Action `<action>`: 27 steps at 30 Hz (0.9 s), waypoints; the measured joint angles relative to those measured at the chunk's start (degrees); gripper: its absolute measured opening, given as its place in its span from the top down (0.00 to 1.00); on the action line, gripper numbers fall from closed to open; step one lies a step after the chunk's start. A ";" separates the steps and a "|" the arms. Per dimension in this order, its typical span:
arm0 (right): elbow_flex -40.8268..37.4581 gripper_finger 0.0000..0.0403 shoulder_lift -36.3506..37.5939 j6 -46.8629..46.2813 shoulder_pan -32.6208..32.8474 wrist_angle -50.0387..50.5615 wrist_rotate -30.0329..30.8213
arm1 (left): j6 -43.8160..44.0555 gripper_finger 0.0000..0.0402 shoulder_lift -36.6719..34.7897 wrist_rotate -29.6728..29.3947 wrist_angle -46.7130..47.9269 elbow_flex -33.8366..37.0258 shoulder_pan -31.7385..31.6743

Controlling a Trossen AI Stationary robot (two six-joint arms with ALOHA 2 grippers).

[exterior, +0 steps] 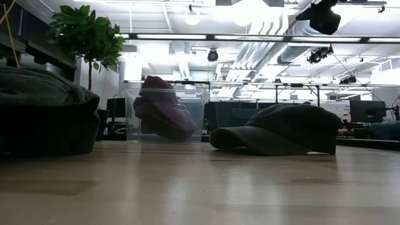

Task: Pick & Place hat
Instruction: Put the bottom black cap into the blue bin

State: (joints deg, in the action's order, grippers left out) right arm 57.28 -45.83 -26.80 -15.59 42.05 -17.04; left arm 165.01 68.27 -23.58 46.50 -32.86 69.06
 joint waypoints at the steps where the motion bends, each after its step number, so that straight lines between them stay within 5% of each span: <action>1: 0.00 0.46 -0.12 0.02 0.02 0.00 0.00 | -0.03 0.25 0.00 -0.38 0.00 0.00 0.00; 18: 0.00 0.46 -0.74 0.21 0.02 -0.20 -0.02 | -2.58 0.25 0.26 -1.20 -0.36 -0.99 -0.55; 27: 0.00 0.46 -0.71 0.48 0.00 -0.20 -0.04 | -8.91 0.25 -0.21 6.45 -2.56 -3.96 -6.42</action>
State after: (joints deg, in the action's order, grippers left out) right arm 57.28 -46.54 -26.33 -15.59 41.85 -17.08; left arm 156.10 68.06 -17.13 43.94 -36.82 62.64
